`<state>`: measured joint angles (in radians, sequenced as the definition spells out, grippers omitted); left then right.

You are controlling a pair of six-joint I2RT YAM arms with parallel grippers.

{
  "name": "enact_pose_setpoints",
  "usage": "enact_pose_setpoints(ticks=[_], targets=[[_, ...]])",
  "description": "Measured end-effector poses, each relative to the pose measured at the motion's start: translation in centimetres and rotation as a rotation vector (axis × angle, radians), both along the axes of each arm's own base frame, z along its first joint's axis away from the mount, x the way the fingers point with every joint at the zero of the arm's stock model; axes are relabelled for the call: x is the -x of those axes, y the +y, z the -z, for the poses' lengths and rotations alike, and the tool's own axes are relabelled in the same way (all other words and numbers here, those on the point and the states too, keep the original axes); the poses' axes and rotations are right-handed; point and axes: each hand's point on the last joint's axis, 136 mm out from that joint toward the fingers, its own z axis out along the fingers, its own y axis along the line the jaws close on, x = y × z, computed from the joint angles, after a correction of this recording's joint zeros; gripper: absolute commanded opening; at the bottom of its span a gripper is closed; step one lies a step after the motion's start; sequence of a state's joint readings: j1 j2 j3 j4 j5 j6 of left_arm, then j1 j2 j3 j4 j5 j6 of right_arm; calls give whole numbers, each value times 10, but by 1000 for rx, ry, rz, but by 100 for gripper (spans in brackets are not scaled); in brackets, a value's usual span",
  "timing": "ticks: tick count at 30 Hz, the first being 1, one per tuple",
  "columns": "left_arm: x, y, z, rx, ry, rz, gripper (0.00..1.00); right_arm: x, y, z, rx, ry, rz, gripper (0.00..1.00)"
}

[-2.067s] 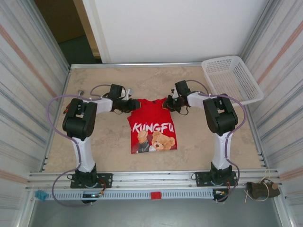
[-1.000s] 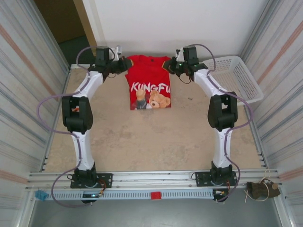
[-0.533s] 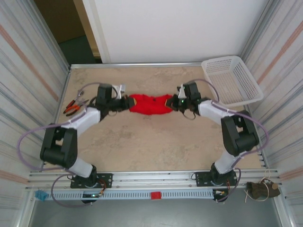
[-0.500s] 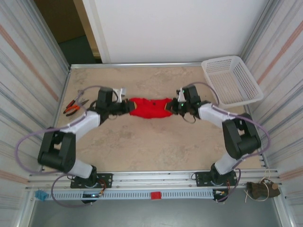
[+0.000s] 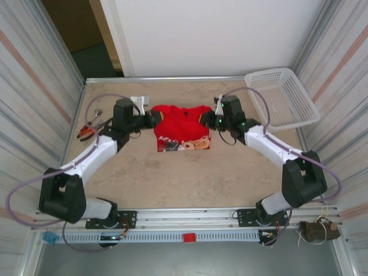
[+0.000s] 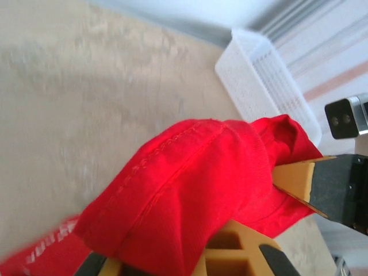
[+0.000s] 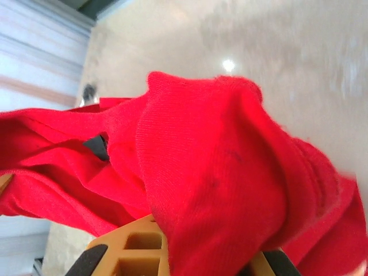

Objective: Fold the inside-out t-shirt

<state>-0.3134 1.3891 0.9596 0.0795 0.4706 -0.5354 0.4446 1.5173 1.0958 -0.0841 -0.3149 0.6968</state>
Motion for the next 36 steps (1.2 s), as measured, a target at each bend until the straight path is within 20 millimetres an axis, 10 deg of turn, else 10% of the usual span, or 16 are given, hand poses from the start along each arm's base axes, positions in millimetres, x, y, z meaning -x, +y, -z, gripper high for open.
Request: enact_pose_setpoints(ticks=[8, 13, 20, 29, 36], targets=[[-120, -5, -37, 39, -59, 3, 0, -119, -5, -62, -40, -114, 64, 0], [-145, -11, -67, 52, -106, 22, 0, -136, -7, -84, -37, -156, 63, 0], [-105, -14, -65, 57, -120, 60, 0, -95, -16, -40, -17, -95, 53, 0], [45, -18, 88, -31, 148, 108, 0, 44, -25, 96, 85, 130, -2, 0], [38, -11, 89, -85, 100, 59, 0, 36, -25, 83, 87, 50, 26, 0]])
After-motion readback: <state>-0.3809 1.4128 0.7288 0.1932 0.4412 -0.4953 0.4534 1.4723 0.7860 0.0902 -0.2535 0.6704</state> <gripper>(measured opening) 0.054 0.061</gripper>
